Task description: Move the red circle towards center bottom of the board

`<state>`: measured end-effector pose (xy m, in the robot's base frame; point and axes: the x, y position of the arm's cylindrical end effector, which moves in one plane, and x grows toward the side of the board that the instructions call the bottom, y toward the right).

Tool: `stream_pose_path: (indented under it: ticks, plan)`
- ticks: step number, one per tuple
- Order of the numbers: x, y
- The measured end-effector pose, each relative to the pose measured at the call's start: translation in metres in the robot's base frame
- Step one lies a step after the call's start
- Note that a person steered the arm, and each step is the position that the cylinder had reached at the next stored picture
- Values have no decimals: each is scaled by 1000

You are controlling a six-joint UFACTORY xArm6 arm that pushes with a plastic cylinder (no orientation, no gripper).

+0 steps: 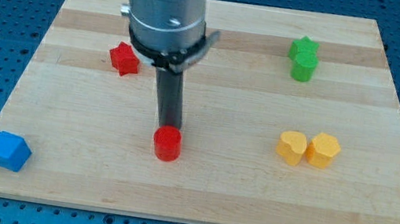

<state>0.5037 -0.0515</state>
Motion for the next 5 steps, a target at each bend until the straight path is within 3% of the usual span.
stream_pose_path:
  ticks: [3, 5]
  plan:
    - [-6, -64]
    - [14, 38]
